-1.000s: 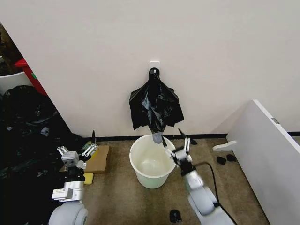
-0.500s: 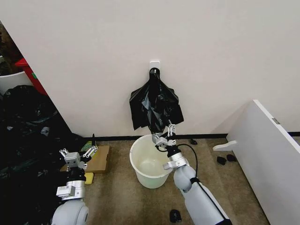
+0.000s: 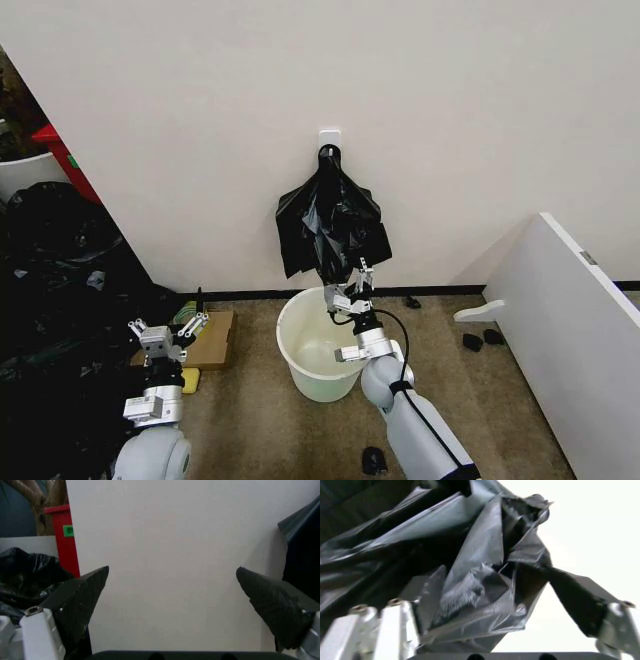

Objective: Place the garbage bag over the trash bin.

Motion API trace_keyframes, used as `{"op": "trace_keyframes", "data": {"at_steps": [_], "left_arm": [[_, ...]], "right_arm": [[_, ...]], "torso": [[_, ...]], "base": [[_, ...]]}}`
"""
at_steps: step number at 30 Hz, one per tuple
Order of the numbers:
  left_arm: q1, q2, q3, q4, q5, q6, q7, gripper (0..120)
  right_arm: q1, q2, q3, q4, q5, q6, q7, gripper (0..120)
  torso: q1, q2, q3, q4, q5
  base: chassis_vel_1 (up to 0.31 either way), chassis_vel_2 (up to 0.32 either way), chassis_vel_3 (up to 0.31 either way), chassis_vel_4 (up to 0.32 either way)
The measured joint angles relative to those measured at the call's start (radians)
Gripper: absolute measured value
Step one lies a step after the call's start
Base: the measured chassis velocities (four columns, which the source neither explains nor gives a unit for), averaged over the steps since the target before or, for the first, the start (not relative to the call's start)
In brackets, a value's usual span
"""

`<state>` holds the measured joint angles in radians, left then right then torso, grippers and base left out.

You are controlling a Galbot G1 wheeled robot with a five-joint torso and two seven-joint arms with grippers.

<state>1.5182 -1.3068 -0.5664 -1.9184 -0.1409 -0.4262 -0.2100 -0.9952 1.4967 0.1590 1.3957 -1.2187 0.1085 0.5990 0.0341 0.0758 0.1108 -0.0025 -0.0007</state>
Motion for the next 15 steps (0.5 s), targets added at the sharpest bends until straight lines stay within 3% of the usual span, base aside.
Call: {"op": "trace_keyframes", "data": {"at_steps": [2, 8, 10, 15], "left_arm": [[0.006, 0.000, -0.002, -0.006, 0.001, -0.004, 0.000, 100], [0.012, 0.000, -0.006, -0.011, 0.002, -0.007, 0.000, 100], [0.017, 0.000, -0.010, -0.013, 0.002, -0.012, -0.001, 100], [0.019, 0.000, -0.012, -0.014, 0.002, -0.015, -0.002, 100]], "right_arm": [[-0.005, 0.000, 0.002, 0.019, 0.013, 0.000, 0.000, 59], [-0.010, -0.003, 0.003, 0.032, 0.038, -0.010, 0.000, 45], [-0.014, -0.009, 0.009, 0.037, 0.063, -0.016, 0.000, 31], [-0.025, -0.022, 0.009, 0.058, 0.133, -0.021, -0.009, 16]], "torso": [[0.000, 0.000, 0.000, 0.0000, 0.0000], [0.000, 0.000, 0.000, 0.0000, 0.0000], [0.000, 0.000, 0.000, 0.0000, 0.0001], [0.000, 0.000, 0.000, 0.0000, 0.0001]], "base": [[0.000, 0.000, 0.000, 0.000], [0.000, 0.000, 0.000, 0.000], [0.000, 0.000, 0.000, 0.000], [0.000, 0.000, 0.000, 0.000]]}}
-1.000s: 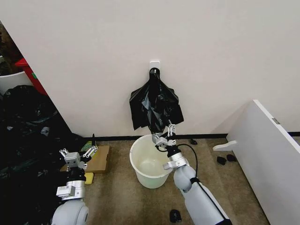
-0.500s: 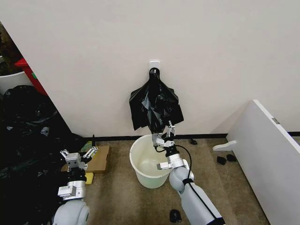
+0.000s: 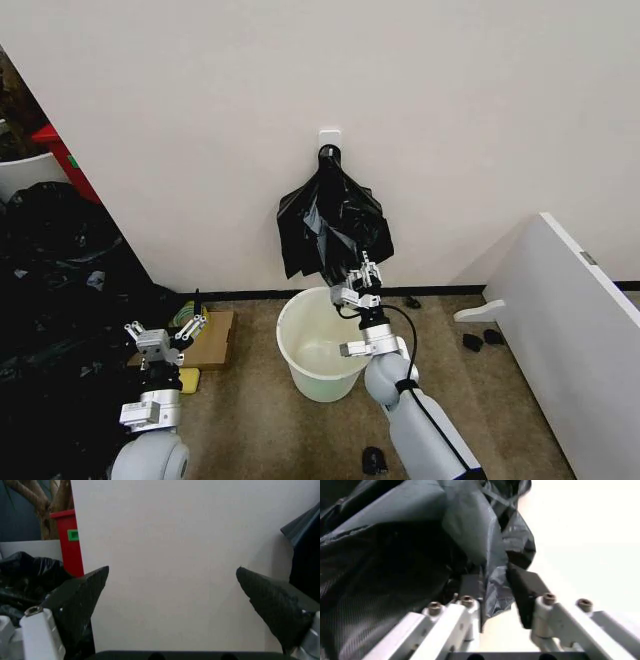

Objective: Place the garbage bag over the trash bin.

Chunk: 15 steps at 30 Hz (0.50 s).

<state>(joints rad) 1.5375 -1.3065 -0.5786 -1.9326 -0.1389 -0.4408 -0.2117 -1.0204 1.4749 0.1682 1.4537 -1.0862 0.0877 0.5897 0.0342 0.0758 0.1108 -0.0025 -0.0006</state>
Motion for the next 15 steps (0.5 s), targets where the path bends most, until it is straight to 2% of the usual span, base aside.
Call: {"op": "trace_keyframes", "data": {"at_steps": [1, 3, 5, 7, 9, 11, 14, 15], "left_arm": [[-0.001, 0.001, 0.000, 0.000, 0.000, -0.001, 0.000, 100], [-0.001, 0.001, 0.000, 0.000, 0.000, -0.001, 0.000, 100], [-0.010, 0.007, 0.001, 0.000, 0.000, -0.001, 0.000, 100], [-0.012, 0.008, 0.002, 0.000, 0.000, -0.001, 0.000, 100], [-0.032, 0.016, 0.005, 0.003, -0.003, 0.004, 0.000, 100], [-0.032, 0.017, 0.005, 0.003, -0.004, 0.005, 0.000, 100], [-0.050, 0.035, 0.012, 0.005, -0.017, 0.013, 0.004, 100], [-0.052, 0.038, 0.014, 0.005, -0.020, 0.014, 0.005, 100]], "right_arm": [[-0.004, -0.006, -0.003, 0.009, 0.034, 0.000, -0.005, 10], [-0.005, -0.007, -0.004, 0.011, 0.041, 0.000, -0.006, 8], [-0.012, -0.022, -0.014, 0.034, 0.139, 0.000, -0.022, 0], [-0.013, -0.025, -0.015, 0.038, 0.156, 0.000, -0.026, 0], [-0.020, -0.039, -0.021, 0.065, 0.280, 0.008, -0.052, 0], [-0.020, -0.039, -0.021, 0.066, 0.283, 0.009, -0.053, 0], [-0.033, -0.057, -0.042, 0.111, 0.481, 0.073, -0.115, 0], [-0.034, -0.059, -0.045, 0.116, 0.503, 0.083, -0.124, 0]], "torso": [[0.000, 0.000, 0.000, 0.0000, 0.0000], [0.000, 0.000, 0.000, 0.0000, 0.0000], [0.000, 0.000, 0.000, 0.0000, 0.0000], [0.000, 0.000, 0.000, 0.0000, 0.0000], [0.000, 0.000, 0.000, -0.0001, 0.0001], [0.000, 0.000, 0.000, -0.0001, 0.0001], [0.000, 0.000, 0.000, 0.0001, 0.0000], [0.000, 0.000, 0.000, 0.0001, 0.0000]], "base": [[0.000, 0.000, 0.000, 0.000], [0.000, 0.000, 0.000, 0.000], [0.000, 0.000, 0.000, 0.000], [0.000, 0.000, 0.000, 0.000], [0.000, 0.000, 0.000, 0.000], [0.000, 0.000, 0.000, 0.000], [0.000, 0.000, 0.000, 0.000], [0.000, 0.000, 0.000, 0.000]]}}
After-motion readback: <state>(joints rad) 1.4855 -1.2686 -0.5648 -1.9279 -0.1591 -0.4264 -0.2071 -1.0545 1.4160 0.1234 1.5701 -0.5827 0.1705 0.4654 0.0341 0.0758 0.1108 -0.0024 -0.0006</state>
